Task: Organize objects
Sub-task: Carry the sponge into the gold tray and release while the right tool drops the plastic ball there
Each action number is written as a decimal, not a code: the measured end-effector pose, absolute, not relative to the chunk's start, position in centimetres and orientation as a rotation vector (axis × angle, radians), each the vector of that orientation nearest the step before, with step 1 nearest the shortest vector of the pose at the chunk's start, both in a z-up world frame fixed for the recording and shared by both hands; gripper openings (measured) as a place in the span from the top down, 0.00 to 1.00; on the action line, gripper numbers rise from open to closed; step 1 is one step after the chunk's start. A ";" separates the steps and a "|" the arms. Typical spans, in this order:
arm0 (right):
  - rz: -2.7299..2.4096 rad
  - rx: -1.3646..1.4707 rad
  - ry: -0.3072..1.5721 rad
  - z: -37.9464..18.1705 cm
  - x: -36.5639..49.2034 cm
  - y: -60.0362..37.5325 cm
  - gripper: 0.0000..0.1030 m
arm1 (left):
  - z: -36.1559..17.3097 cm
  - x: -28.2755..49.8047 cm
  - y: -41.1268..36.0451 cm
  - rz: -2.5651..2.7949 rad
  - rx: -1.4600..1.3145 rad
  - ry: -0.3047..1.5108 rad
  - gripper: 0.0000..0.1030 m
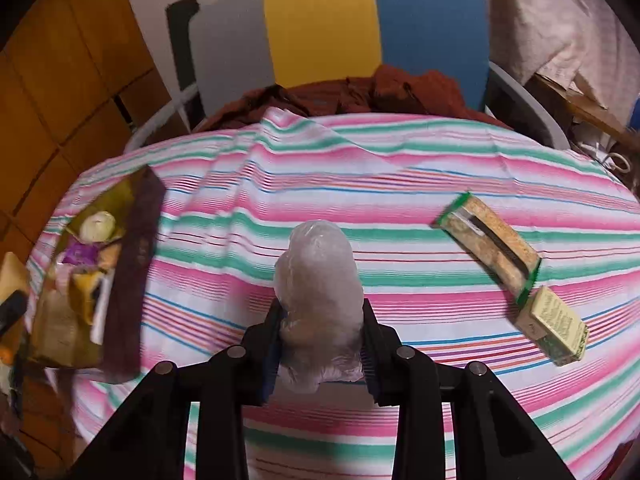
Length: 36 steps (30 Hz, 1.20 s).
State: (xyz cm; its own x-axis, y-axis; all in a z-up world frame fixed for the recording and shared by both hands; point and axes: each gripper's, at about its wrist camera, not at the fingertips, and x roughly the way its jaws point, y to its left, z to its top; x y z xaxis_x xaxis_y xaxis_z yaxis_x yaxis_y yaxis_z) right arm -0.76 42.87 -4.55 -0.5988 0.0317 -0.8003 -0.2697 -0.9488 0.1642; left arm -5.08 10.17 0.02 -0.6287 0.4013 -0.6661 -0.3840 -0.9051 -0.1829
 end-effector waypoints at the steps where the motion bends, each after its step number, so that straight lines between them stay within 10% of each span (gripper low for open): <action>1: 2.652 -1.302 0.413 -4.2 -0.6 42.2 0.66 | 0.0 -5.4 9.0 2.526 -1.042 -0.055 0.48; 36: 3.039 -1.431 0.408 -2.1 -3.7 20.8 0.63 | -0.8 -7.4 2.2 2.695 -1.084 -0.143 0.48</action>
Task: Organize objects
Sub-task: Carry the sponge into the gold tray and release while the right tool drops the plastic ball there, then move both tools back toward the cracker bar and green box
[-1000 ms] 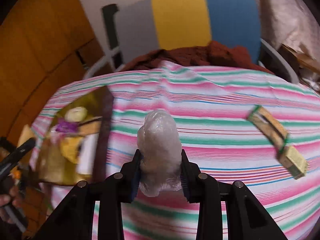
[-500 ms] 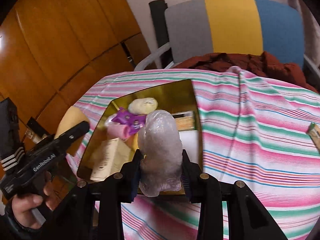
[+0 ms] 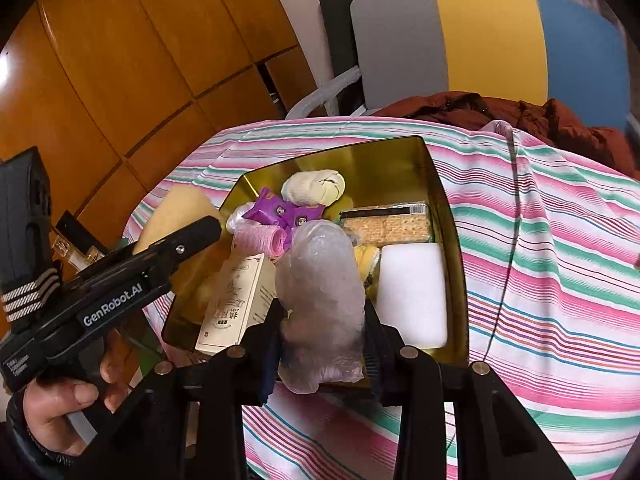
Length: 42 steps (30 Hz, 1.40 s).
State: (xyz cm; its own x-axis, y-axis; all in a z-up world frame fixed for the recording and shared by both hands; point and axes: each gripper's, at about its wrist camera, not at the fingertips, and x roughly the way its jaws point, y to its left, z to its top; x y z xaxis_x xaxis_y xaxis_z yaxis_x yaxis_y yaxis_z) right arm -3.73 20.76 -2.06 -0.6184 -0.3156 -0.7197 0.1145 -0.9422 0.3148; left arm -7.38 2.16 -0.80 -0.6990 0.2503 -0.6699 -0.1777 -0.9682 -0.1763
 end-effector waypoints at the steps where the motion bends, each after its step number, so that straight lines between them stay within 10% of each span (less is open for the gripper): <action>1: -2.604 1.226 -0.346 -2.1 -3.8 20.6 0.63 | -0.8 -7.6 2.0 2.691 -1.085 -0.155 0.48; 6: -2.592 1.227 -0.354 -2.2 -4.6 20.2 0.62 | -0.4 -9.3 1.2 2.668 -1.093 -0.215 0.48; 11: -2.569 1.232 -0.390 -2.6 -5.2 19.8 0.37 | -0.7 -11.2 1.2 2.613 -1.146 -0.264 0.47; 17: -2.555 1.251 -0.384 -3.1 -4.8 19.7 0.36 | -1.9 -12.7 1.4 2.543 -1.192 -0.359 0.29; 42: -2.685 1.205 -0.265 -1.9 -2.2 20.5 0.24 | -0.2 -5.6 1.1 2.727 -1.057 -0.094 0.31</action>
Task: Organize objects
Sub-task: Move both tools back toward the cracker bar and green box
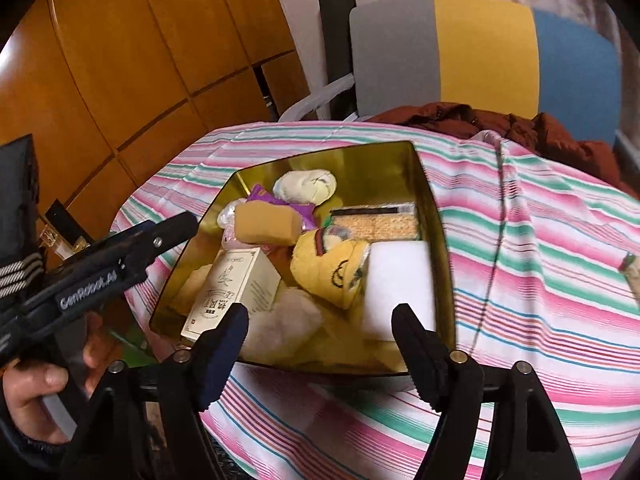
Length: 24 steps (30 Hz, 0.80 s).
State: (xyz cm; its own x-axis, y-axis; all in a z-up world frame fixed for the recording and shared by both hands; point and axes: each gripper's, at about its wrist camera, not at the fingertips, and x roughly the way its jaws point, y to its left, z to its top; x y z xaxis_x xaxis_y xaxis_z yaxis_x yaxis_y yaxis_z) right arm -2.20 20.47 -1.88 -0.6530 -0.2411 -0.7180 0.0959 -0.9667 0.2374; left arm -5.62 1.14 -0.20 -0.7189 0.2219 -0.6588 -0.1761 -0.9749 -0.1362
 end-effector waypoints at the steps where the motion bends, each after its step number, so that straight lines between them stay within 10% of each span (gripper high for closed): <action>1: -2.702 1.195 -0.262 -1.6 -2.0 20.8 0.22 | -0.1 -5.4 1.4 2.728 -1.049 -0.084 0.31; 24: -2.983 1.220 -0.493 -0.5 2.2 33.5 0.08 | 1.2 -2.5 9.0 2.559 -0.952 0.144 0.31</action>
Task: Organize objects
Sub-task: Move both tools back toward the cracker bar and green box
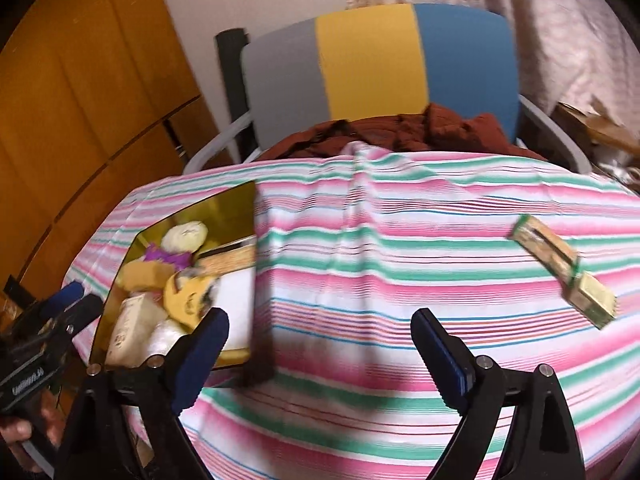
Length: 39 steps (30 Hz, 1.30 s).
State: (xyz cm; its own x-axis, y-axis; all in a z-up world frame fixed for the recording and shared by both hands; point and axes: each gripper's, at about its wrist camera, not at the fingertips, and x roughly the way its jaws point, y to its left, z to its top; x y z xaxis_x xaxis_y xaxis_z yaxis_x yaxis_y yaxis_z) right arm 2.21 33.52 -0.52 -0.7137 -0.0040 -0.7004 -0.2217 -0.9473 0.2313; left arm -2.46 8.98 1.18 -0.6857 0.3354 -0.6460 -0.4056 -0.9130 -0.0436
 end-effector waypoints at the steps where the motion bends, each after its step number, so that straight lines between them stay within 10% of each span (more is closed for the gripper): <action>1: 2.750 -1.124 0.462 -0.5 2.4 34.2 0.07 | 1.1 -2.4 9.3 2.551 -0.952 0.154 0.31; 39: 2.050 -1.261 0.904 -7.9 4.9 63.8 0.02 | -2.9 0.1 20.3 2.163 -1.032 0.293 0.31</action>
State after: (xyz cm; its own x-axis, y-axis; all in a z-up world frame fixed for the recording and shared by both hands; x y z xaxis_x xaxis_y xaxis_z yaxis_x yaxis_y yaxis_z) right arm 4.92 63.85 -7.94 -0.3984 0.1133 -0.9102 -0.7485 -0.6137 0.2512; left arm 0.13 20.31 -2.86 -0.4282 0.5051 -0.7494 -0.6861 -0.7214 -0.0942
